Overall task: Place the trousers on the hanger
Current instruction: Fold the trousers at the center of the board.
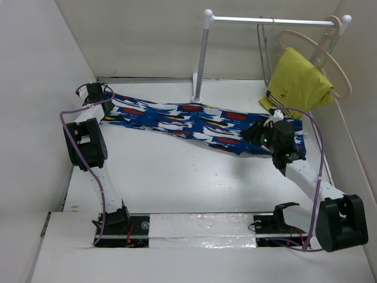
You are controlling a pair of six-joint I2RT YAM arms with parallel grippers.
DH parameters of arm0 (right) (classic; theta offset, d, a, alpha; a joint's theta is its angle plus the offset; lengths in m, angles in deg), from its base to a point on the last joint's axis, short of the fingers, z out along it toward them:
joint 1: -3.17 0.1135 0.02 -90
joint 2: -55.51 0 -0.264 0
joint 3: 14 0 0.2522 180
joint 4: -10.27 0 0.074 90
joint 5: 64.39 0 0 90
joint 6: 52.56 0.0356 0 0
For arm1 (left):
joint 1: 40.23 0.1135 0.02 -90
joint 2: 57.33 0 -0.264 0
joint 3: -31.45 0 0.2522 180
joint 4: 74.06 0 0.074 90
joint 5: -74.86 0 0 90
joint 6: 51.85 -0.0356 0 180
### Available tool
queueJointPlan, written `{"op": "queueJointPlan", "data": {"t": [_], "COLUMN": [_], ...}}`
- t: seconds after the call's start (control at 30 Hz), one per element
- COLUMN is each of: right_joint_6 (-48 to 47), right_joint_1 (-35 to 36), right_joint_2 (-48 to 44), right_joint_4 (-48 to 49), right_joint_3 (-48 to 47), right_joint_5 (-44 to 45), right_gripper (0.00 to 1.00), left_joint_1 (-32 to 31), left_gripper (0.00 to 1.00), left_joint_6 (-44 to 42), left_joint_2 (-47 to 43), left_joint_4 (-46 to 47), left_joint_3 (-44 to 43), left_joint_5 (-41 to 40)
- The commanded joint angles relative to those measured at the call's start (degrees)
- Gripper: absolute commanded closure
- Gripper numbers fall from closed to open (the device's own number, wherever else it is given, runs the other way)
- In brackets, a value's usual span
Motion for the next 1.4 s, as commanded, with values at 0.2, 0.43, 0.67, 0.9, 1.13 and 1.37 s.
{"op": "queueJointPlan", "data": {"t": [0.2, 0.43, 0.67, 0.9, 1.13, 1.37], "right_joint_6": [-7.90, -8.17, -8.26, -8.44, -8.96, -9.05], "right_joint_1": [8.65, 12.78, 15.59, 16.21, 14.10, 13.04], "right_joint_2": [0.17, 1.23, 2.90, 4.04, 3.08, 2.64], "right_joint_4": [2.49, 3.45, 4.33, 4.51, 3.72, 3.72], "right_joint_3": [2.34, 1.72, 0.76, 0.49, 0.84, 1.46], "right_joint_5": [-0.78, 0.88, 1.14, 1.67, 0.71, 0.27], "right_gripper": [0.59, 0.62, 0.64, 0.64, 0.64, 0.64], "left_joint_1": [0.10, 0.10, 0.10, -0.51, -0.51, -1.04], "left_gripper": [0.57, 0.64, 1.00, 1.00, 1.00, 1.00], "left_joint_6": [2.40, 3.28, 2.67, -2.51, -5.42, -5.42], "left_joint_2": [1.73, 4.19, 2.18, -1.43, -2.13, -3.10], "left_joint_4": [5.45, 5.45, 5.01, -2.61, -8.26, -9.14], "left_joint_3": [0.10, -2.88, -4.03, -7.80, -10.62, -10.80], "left_joint_5": [4.00, 4.00, 3.13, -3.02, -6.99, -6.80]}}
